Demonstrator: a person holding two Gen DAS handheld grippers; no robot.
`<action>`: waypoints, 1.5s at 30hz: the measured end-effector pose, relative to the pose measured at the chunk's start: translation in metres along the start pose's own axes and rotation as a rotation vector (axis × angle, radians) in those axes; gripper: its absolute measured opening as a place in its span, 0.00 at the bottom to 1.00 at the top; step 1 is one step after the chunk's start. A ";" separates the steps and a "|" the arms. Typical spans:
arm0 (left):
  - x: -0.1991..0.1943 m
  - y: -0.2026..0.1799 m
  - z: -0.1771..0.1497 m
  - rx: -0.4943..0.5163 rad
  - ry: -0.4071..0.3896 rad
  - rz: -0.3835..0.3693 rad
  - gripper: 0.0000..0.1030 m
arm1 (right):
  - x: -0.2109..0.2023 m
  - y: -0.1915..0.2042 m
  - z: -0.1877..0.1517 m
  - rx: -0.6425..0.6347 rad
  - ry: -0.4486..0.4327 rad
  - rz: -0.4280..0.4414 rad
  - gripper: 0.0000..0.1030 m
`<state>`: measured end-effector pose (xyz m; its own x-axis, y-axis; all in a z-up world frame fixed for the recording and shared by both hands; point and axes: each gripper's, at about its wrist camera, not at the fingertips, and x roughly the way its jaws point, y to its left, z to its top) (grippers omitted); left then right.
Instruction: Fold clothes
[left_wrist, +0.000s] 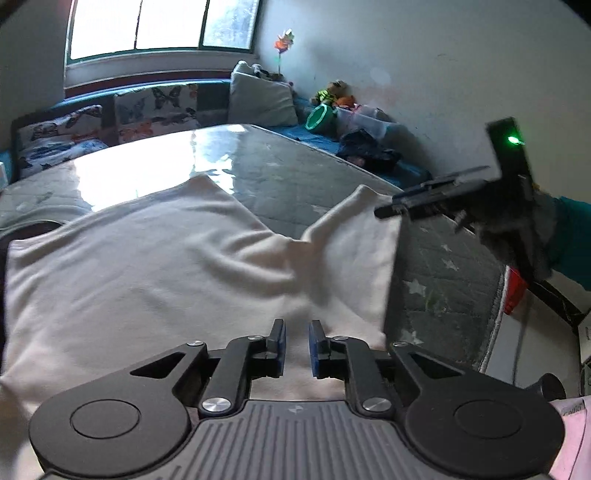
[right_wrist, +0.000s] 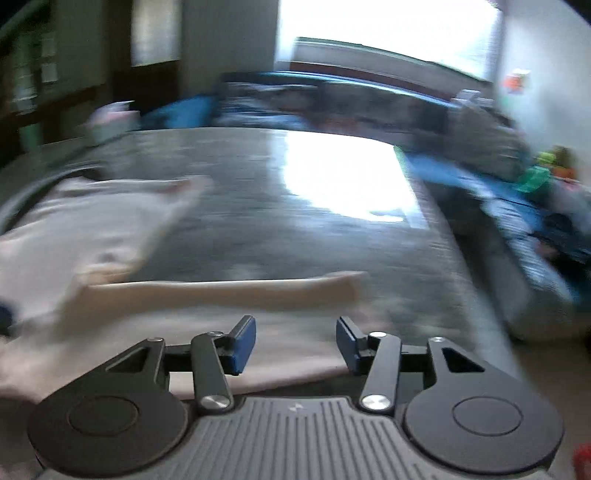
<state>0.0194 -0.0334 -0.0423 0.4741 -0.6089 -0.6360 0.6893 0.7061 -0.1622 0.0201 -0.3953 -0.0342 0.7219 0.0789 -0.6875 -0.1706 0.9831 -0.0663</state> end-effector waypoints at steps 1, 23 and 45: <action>0.002 -0.002 -0.001 -0.002 0.003 -0.006 0.14 | 0.005 -0.011 -0.001 0.022 -0.001 -0.040 0.51; 0.025 -0.031 0.000 -0.010 0.009 -0.083 0.26 | 0.003 -0.047 -0.020 0.122 0.012 -0.159 0.11; 0.020 -0.029 -0.005 -0.054 -0.007 -0.118 0.36 | 0.040 0.133 0.053 -0.320 0.010 0.414 0.21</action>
<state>0.0057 -0.0642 -0.0539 0.3952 -0.6916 -0.6046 0.7102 0.6475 -0.2764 0.0616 -0.2530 -0.0324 0.5445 0.4473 -0.7095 -0.6379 0.7701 -0.0041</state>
